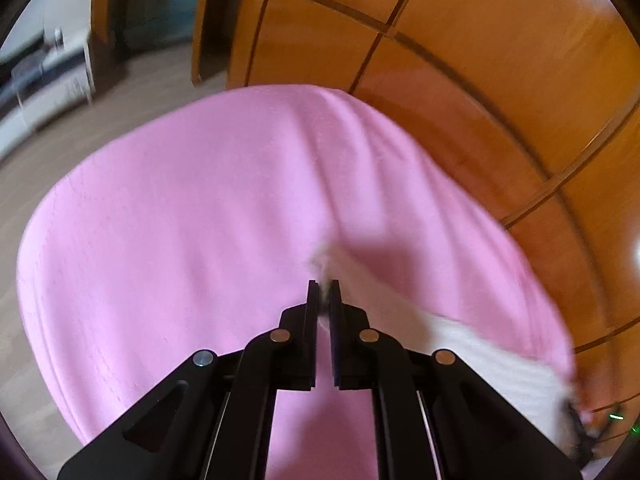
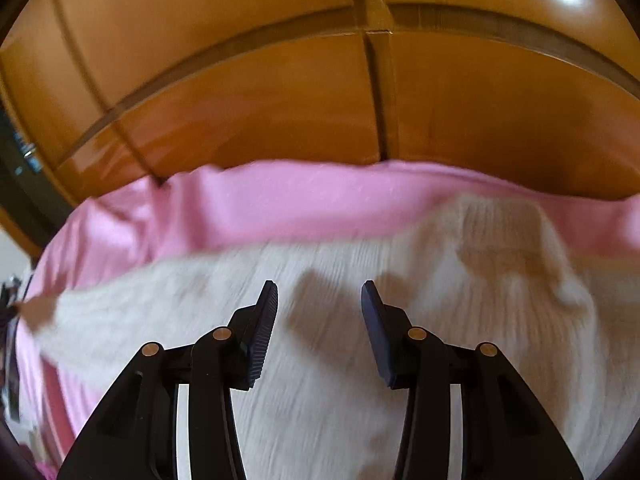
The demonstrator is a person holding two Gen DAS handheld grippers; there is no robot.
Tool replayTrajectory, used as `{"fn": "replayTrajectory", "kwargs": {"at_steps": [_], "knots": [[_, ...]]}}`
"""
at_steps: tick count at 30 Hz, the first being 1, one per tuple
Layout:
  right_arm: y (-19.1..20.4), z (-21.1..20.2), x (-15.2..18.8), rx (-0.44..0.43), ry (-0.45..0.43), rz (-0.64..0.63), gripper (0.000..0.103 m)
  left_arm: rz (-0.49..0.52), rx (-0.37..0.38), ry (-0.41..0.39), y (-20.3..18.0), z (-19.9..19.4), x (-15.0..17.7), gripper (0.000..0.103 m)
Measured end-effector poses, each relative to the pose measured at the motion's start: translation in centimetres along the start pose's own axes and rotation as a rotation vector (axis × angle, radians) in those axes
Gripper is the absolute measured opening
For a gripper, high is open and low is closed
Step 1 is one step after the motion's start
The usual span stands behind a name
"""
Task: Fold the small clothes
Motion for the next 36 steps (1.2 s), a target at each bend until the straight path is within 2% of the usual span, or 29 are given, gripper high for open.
{"fn": "replayTrajectory", "kwargs": {"at_steps": [2, 5, 6, 7, 9, 10, 13, 15, 18, 19, 22, 25, 27, 29, 30, 31, 32, 34, 36], "knots": [[0.5, -1.6, 1.9, -0.037, 0.013, -0.017, 0.054, 0.045, -0.076, -0.002, -0.1, 1.5, 0.8, 0.004], [1.7, -4.6, 6.9, -0.064, 0.038, -0.071, 0.059, 0.052, -0.156, 0.04, 0.2, 4.0, 2.2, 0.005], [1.8, -5.0, 7.7, -0.063, 0.045, -0.075, 0.059, 0.039, -0.173, 0.051, 0.4, 4.3, 2.6, 0.011], [1.7, -5.9, 9.3, -0.052, 0.055, -0.077, 0.06, 0.023, -0.183, 0.048, 0.4, 4.2, 2.7, 0.023], [0.8, -8.0, 11.9, -0.026, 0.05, -0.059, 0.065, -0.027, -0.195, 0.009, 0.3, 2.7, 3.2, 0.034], [0.2, -9.0, 13.0, -0.016, 0.049, -0.033, 0.065, -0.029, -0.163, -0.009, -0.2, 1.9, 3.7, 0.037], [-3.5, -12.4, 15.2, 0.033, 0.042, 0.069, 0.065, 0.031, 0.01, -0.019, -3.0, -1.0, 6.2, 0.05], [-6.0, -14.8, 16.3, 0.083, 0.03, 0.112, 0.065, 0.111, 0.192, 0.02, -5.7, -2.8, 9.4, 0.054], [-11.4, -19.9, 18.5, 0.204, -0.01, 0.206, 0.065, 0.253, 0.436, 0.115, -9.2, -5.4, 15.4, 0.057], [-13.0, -21.6, 19.6, 0.244, -0.021, 0.233, 0.065, 0.322, 0.527, 0.162, -10.5, -6.6, 18.4, 0.057], [-16.9, -25.3, 22.6, 0.327, -0.031, 0.312, 0.065, 0.445, 0.669, 0.274, -12.1, -8.9, 24.9, 0.057], [-19.2, -27.9, 26.6, 0.351, 0.002, 0.374, 0.065, 0.5, 0.736, 0.353, -12.6, -10.2, 29.1, 0.057], [-19.2, -28.5, 28.5, 0.285, 0.026, 0.426, 0.065, 0.514, 0.764, 0.401, -12.7, -10.7, 31.6, 0.055], [-18.3, -28.8, 30.4, 0.22, 0.056, 0.433, 0.063, 0.518, 0.78, 0.431, -12.9, -10.9, 33.2, 0.043], [-17.4, -28.5, 31.1, 0.191, 0.075, 0.422, 0.058, 0.519, 0.786, 0.438, -13.3, -11.0, 33.8, 0.028], [-16.5, -28.0, 31.1, 0.173, 0.092, 0.407, 0.043, 0.524, 0.787, 0.442, -13.9, -10.6, 33.8, 0.015], [-15.6, -27.8, 31.4, 0.169, 0.109, 0.374, 0.028, 0.555, 0.783, 0.437, -14.3, -10.9, 34.3, 0.007], [-14.3, -27.9, 31.6, 0.157, 0.125, 0.323, 0.006, 0.597, 0.748, 0.401, -14.3, -11.5, 34.5, 0.005], [-13.9, -28.8, 31.2, 0.142, 0.109, 0.314, 0.006, 0.58, 0.75, 0.378, -13.9, -12.6, 34.1, 0.005]]}}
Point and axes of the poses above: each gripper's, at about its wrist camera, not at the fingertips, and z roughly the way its jaws point, y to its left, x to its underside, the point moved 3 cm from there along z, roughly the way its jaws point, and after that the axes turned 2 degrees about z, right-handed, at the moved point
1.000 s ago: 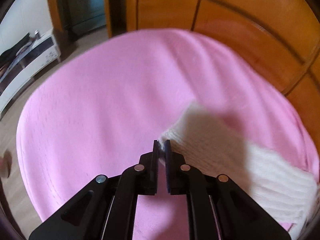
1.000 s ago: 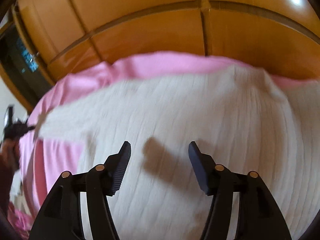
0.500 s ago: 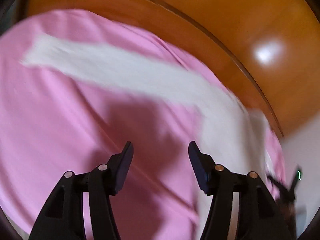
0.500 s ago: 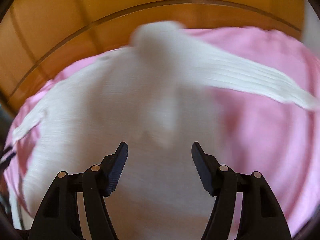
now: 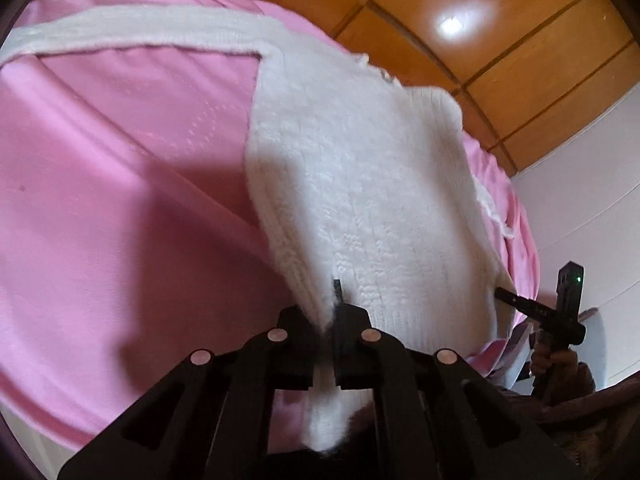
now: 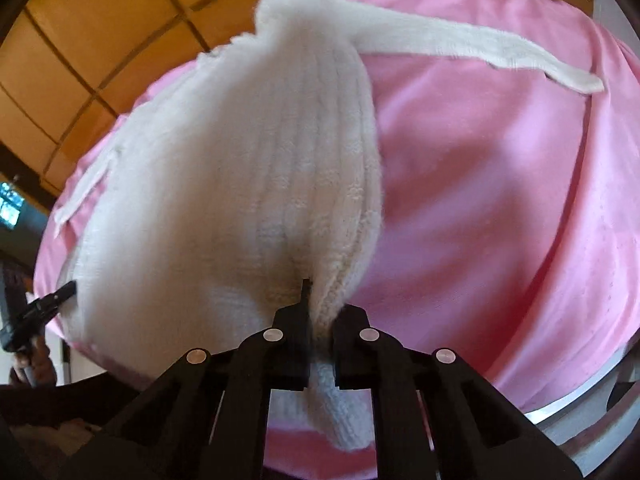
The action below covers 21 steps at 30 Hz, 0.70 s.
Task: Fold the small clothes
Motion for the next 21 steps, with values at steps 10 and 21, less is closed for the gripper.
{"fn": "replayTrajectory", "kwargs": {"at_steps": [10, 21], "knots": [[-2.1, 0.1, 0.7, -0.015, 0.069, -0.036, 0.006, -0.064, -0.111, 0.035, 2.7, -0.3, 0.7, 0.032], [-16.9, -0.3, -12.2, 0.002, -0.271, 0.558, 0.048, -0.065, -0.106, -0.12, 0.5, -0.7, -6.4, 0.053]]}}
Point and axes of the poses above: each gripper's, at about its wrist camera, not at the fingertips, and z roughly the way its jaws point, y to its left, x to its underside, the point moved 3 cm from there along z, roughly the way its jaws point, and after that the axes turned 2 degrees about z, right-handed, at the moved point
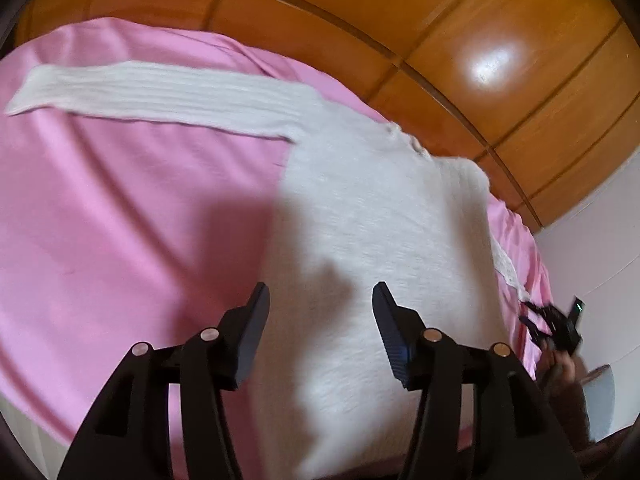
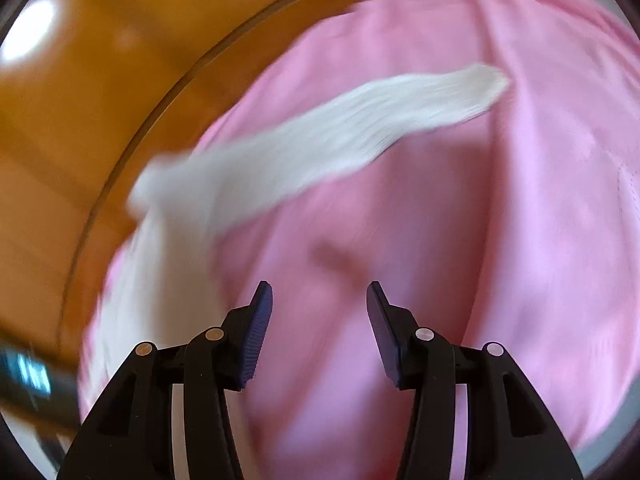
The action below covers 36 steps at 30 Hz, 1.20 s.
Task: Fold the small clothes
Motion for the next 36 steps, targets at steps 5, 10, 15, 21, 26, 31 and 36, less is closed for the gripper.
{"fn": "replayTrajectory", "kwargs": {"at_steps": [5, 10, 15, 21, 26, 31, 36], "knots": [[-4.2, 3.2, -6.6, 0.085, -0.117, 0.276, 0.048, 0.073, 0.047, 0.076, -4.1, 3.7, 0.3, 0.054], [-3.6, 5.3, -9.7, 0.137, -0.119, 0.273, 0.023, 0.156, 0.065, 0.167, -7.9, 7.4, 1.8, 0.056], [-2.7, 1.1, -13.7, 0.224, -0.223, 0.095, 0.007, 0.246, 0.057, 0.206, -10.7, 9.9, 2.1, 0.059], [-5.5, -0.1, -18.6, 0.438, -0.292, 0.064, 0.005, 0.264, 0.029, 0.232, -11.7, 12.5, 2.5, 0.066], [-3.5, 0.8, -18.7, 0.422, -0.277, 0.022, 0.005, 0.256, 0.042, 0.218, -12.0, 12.1, 2.3, 0.068], [3.1, 0.5, -17.4, 0.247, -0.271, -0.071, 0.005, 0.195, 0.059, 0.171, -10.3, 10.7, 1.4, 0.07], [16.1, 2.3, -13.1, 0.026, -0.206, -0.292, 0.005, 0.084, 0.071, 0.136, -7.8, 9.6, 0.6, 0.072]]}}
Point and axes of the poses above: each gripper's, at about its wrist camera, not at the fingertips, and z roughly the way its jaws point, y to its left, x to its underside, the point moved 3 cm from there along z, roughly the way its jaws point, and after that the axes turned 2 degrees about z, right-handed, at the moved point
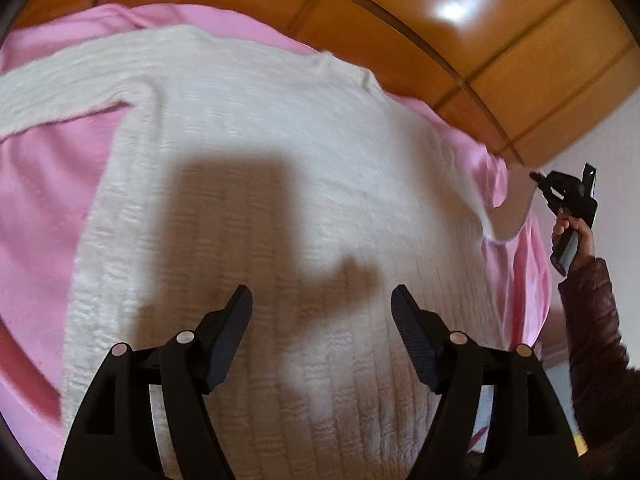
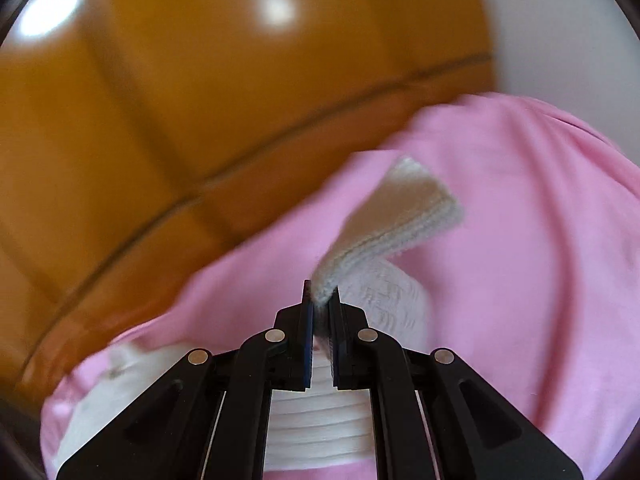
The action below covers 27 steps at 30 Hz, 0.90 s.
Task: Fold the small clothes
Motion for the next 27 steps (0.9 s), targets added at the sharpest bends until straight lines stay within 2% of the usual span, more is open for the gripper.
{"fn": "replayTrajectory", "kwargs": {"at_steps": [3, 6, 9, 10, 11, 12, 13, 16, 19, 23, 26, 27], "knots": [[8.3, 0.9, 1.8, -0.144, 0.044, -0.108, 0.005, -0.031, 0.013, -0.025, 0.9, -0.7, -0.3, 0.072], [18.5, 1.7, 6.3, -0.294, 0.117, -0.262, 0.005, -0.048, 0.025, -0.053, 1.5, -1.4, -0.6, 0.072], [25.2, 2.9, 11.2, -0.409, 0.239, -0.366, 0.006, -0.059, 0.034, -0.078, 2.1, -2.0, -1.0, 0.072], [26.7, 3.1, 12.5, -0.448, 0.282, -0.388, 0.015, -0.06, 0.035, -0.083, 2.2, -2.2, -1.1, 0.072], [27.4, 3.1, 13.2, -0.478, 0.306, -0.391, 0.036, -0.063, 0.039, -0.089, 2.4, -2.3, -1.4, 0.072], [27.7, 3.0, 13.5, -0.494, 0.309, -0.382, 0.046, -0.069, 0.042, -0.094, 2.6, -2.4, -1.6, 0.073], [27.5, 2.5, 13.4, -0.502, 0.291, -0.356, 0.051, -0.074, 0.045, -0.1, 3.0, -2.5, -1.8, 0.073], [24.8, 1.6, 12.5, -0.498, 0.282, -0.278, 0.051, -0.09, 0.06, -0.119, 3.7, -2.6, -3.1, 0.072], [19.9, 0.4, 12.0, -0.44, 0.261, -0.227, 0.051, -0.112, 0.067, -0.13, 4.1, -1.8, -4.9, 0.071], [13.0, -0.8, 13.1, -0.327, 0.268, -0.168, 0.051, -0.16, 0.076, -0.129, 4.6, 0.1, -7.9, 0.07], [7.6, -1.2, 14.0, -0.243, 0.283, -0.093, 0.051, -0.19, 0.096, -0.102, 4.9, 2.2, -10.1, 0.062], [6.4, -1.2, 14.2, -0.22, 0.287, -0.078, 0.051, -0.2, 0.093, -0.092, 4.9, 3.2, -10.9, 0.056]]}}
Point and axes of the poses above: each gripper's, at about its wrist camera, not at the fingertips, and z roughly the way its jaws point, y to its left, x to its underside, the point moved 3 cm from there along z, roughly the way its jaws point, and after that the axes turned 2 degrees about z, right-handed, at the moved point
